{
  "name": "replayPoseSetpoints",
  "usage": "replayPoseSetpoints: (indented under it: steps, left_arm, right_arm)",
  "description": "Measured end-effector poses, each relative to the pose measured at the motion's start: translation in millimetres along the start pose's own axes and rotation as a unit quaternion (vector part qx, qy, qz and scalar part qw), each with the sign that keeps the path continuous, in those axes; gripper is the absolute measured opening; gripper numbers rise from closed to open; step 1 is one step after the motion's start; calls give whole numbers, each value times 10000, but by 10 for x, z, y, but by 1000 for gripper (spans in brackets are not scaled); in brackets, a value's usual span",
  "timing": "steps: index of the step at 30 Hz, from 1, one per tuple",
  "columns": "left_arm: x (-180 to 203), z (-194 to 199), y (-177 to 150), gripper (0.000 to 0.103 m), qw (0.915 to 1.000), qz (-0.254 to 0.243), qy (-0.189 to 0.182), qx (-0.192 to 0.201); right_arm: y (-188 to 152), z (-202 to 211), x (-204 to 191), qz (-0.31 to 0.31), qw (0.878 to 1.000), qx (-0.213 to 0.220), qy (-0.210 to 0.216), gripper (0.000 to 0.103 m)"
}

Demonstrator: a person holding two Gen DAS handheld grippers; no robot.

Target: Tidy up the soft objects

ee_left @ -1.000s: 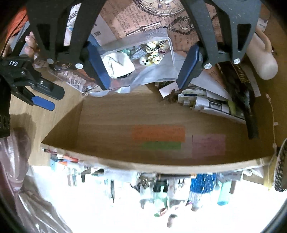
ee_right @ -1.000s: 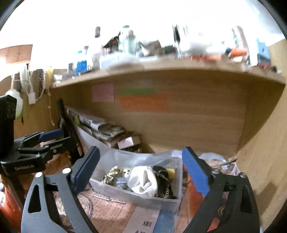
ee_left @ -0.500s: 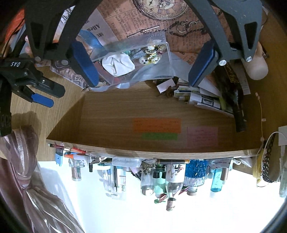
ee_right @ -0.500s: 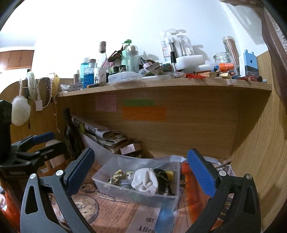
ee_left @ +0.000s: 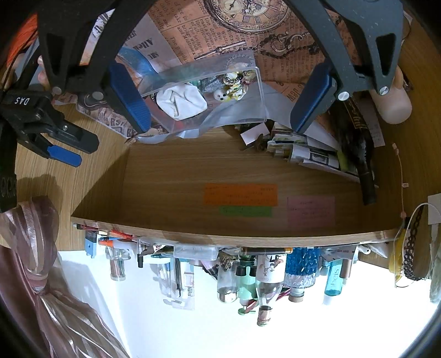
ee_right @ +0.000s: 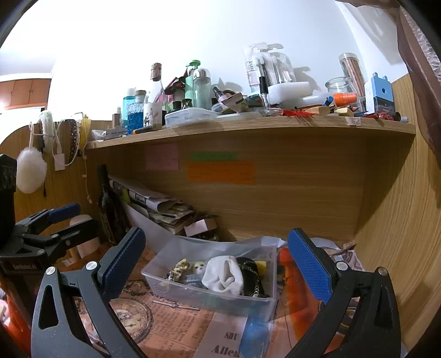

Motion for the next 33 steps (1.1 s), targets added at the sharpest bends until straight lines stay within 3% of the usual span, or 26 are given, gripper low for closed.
replayPoseSetpoints:
  steps: [33]
  left_arm:
    - [-9,-24,-16,103,10000,25,-83,-19]
  right_arm:
    - [-6,29,-11,-22,10000,29,31,103]
Point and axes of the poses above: each gripper's, at about its wrist camera, not at the fingertips, and z roughly against the way its jaws point, x to its right, y to its top, the point moved 8 cm from there along -z, roughly the way its jaws point, and after that the axes turned 4 degrees about -x, right-handed, at the moved point
